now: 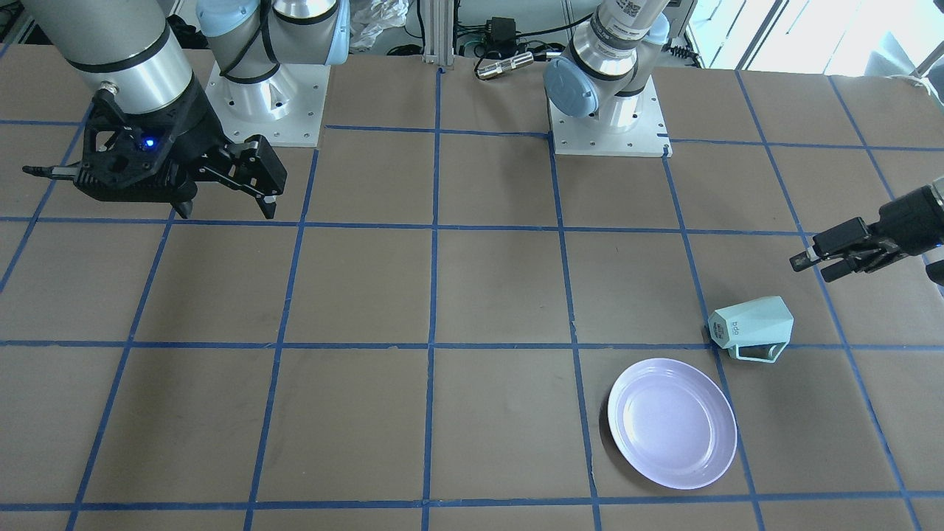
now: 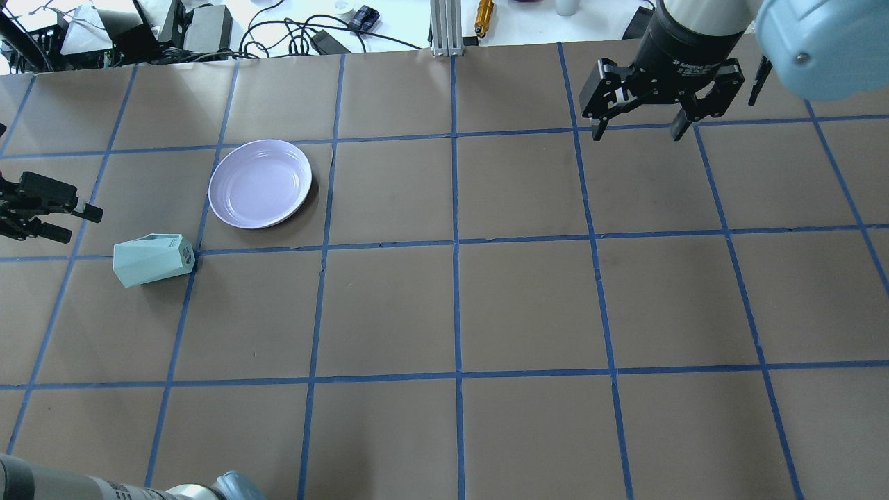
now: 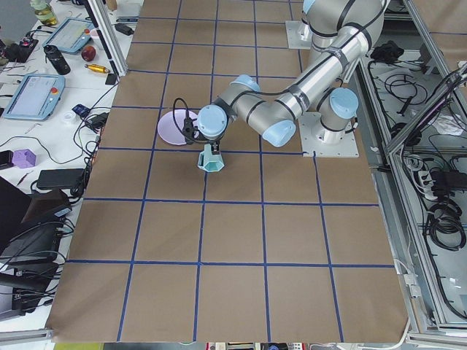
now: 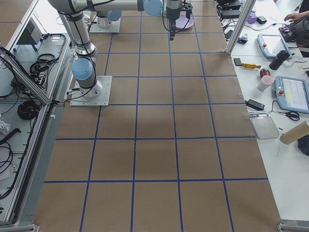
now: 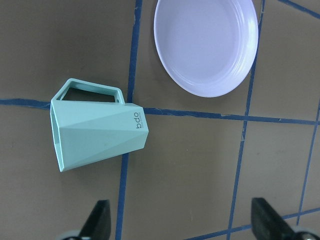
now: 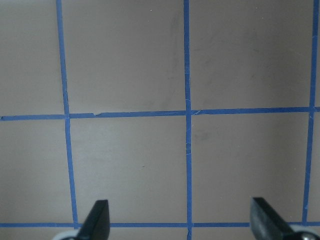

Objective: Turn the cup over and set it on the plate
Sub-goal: 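Lower the left gripper beside the green cup's open end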

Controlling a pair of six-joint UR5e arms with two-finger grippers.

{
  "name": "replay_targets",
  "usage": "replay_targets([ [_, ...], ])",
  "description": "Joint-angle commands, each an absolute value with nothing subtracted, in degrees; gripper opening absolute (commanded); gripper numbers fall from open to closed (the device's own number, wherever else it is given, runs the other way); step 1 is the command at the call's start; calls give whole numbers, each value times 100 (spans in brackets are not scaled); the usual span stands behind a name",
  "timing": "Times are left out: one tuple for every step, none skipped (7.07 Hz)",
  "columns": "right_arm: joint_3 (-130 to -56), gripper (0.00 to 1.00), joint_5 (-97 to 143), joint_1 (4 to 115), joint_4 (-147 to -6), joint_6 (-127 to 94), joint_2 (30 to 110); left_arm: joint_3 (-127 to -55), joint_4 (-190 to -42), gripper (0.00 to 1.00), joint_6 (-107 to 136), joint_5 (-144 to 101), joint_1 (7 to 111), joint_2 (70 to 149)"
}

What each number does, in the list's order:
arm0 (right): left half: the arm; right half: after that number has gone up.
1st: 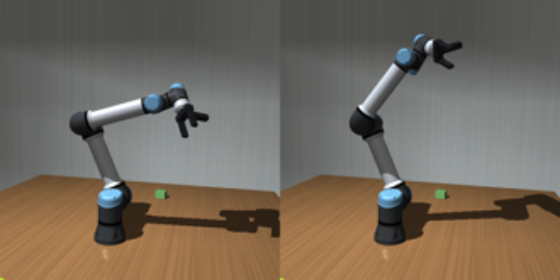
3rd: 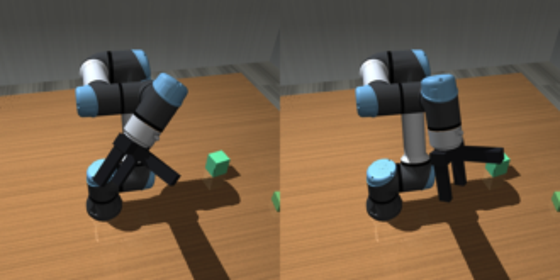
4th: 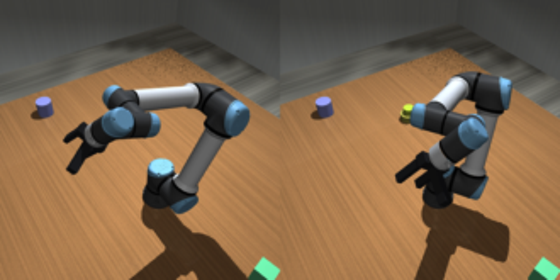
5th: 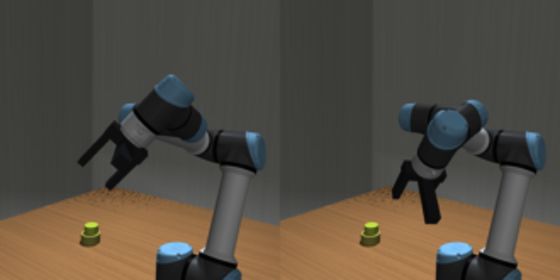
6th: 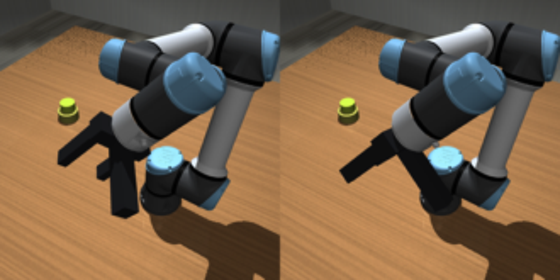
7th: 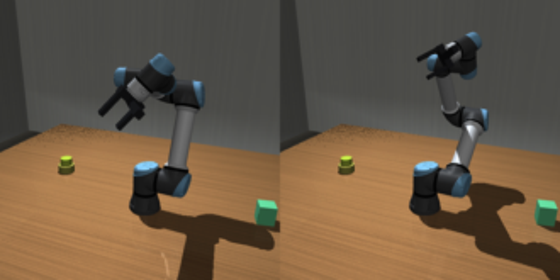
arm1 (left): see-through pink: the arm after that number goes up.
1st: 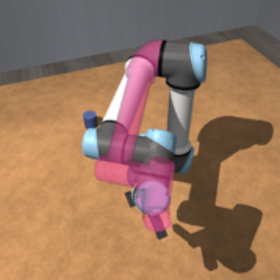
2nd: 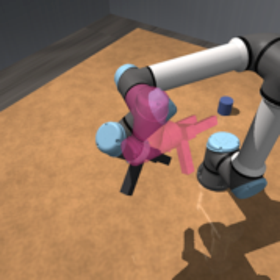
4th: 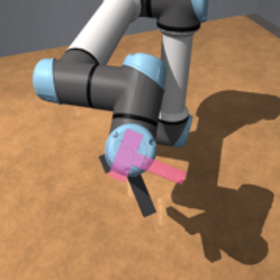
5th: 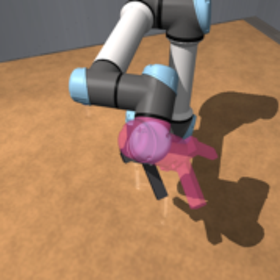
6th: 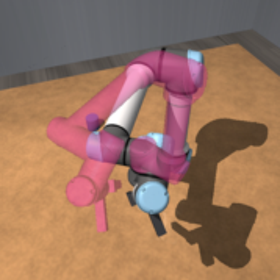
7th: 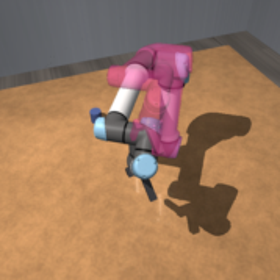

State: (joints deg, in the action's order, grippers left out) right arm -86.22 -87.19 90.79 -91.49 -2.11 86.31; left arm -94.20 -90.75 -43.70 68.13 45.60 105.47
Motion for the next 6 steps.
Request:
replay_targets([
  [-8622, 100, -8719, 9079, -9149, -211, 8631, -9186, -9070, 100, -4928, 6750, 4360, 11072],
  [-8622, 100, -8719, 9079, -9149, -211, 8631, -9141, -9070, 100, -5131, 6567, 4203, 11292],
  [-8622, 100, -8719, 9079, -9149, -211, 8631, -9088, -9088, 100, -5211, 6435, 4140, 11520],
  [-8622, 100, -8719, 9079, -9149, -211, 8631, -9131, -9157, 100, -5229, 6164, 4035, 11696],
  [-8622, 100, -8719, 9079, -9149, -211, 8631, -9167, -9289, 100, -5334, 6005, 3947, 11846],
  [-8622, 100, -8719, 9079, -9149, -211, 8631, -9176, -9464, 100, -5387, 5759, 3938, 11987],
])
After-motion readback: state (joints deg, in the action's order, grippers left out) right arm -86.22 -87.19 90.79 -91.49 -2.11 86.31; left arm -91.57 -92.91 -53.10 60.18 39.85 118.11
